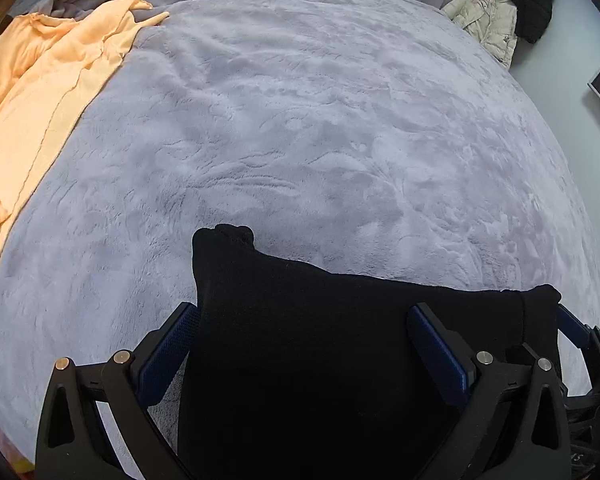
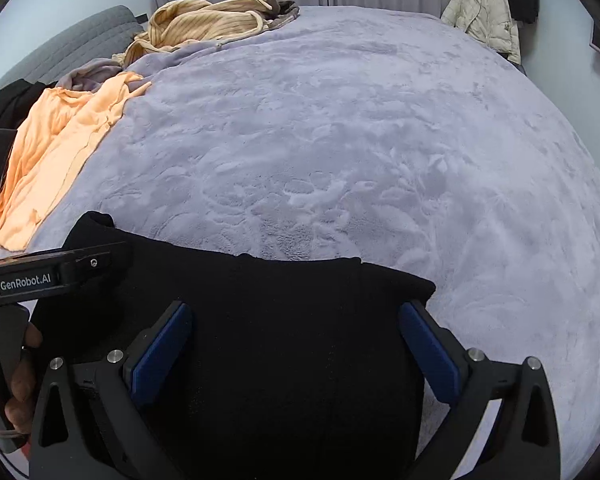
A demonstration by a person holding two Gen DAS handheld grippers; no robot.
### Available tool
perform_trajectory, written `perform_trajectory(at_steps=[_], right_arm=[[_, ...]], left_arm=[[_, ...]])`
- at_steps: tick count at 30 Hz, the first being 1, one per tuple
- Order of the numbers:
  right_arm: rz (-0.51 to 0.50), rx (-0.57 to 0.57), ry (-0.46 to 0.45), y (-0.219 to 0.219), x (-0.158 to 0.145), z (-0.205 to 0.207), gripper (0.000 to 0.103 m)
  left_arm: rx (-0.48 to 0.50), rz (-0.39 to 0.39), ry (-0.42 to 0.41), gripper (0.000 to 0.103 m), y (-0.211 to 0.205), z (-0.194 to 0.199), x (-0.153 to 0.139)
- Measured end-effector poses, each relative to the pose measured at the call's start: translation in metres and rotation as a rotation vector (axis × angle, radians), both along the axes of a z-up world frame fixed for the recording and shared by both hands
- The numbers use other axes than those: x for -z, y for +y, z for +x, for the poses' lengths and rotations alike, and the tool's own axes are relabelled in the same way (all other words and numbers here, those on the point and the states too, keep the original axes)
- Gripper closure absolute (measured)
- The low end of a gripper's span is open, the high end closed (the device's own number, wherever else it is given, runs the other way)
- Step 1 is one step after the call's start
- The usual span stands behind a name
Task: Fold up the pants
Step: 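Lower the folded pants onto the bed and open both grippers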
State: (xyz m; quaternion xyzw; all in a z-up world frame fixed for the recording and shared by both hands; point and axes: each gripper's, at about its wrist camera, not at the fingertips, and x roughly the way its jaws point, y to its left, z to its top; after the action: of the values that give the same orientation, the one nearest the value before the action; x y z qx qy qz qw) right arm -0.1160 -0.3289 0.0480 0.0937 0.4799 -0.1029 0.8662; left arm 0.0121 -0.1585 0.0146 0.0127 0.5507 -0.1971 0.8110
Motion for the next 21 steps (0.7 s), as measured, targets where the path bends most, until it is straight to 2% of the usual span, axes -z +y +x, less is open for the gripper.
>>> perform_trajectory(at_steps=[4, 8, 11, 14, 17, 21], right_arm=[[-0.066, -0.009, 0.008, 0.012, -0.010, -0.004, 0.000], [-0.142, -0.006, -0.094, 0.037, -0.042, -0.038, 0.000], [-0.149, -0.046, -0.141, 0.061, -0.050, -0.068, 0.000], [-0.177, -0.063, -0.155, 0.080, -0.046, -0.092, 0.000], [-0.142, -0.083, -0.146, 0.085, -0.030, -0.104, 0.000], [-0.177, -0.081, -0.144, 0.089, -0.012, -0.107, 0.000]], left_arm=[[0.010, -0.007, -0.042, 0.000, 0.005, -0.011, -0.017], [0.068, 0.040, -0.221, 0.000, 0.024, -0.048, -0.047], [0.091, 0.043, -0.294, 0.000, 0.045, -0.079, -0.057], [0.083, 0.046, -0.325, 0.000, 0.061, -0.099, -0.052], [0.063, 0.067, -0.330, 0.000, 0.070, -0.108, -0.037], [0.042, 0.017, -0.315, 0.000, 0.073, -0.109, -0.024]])
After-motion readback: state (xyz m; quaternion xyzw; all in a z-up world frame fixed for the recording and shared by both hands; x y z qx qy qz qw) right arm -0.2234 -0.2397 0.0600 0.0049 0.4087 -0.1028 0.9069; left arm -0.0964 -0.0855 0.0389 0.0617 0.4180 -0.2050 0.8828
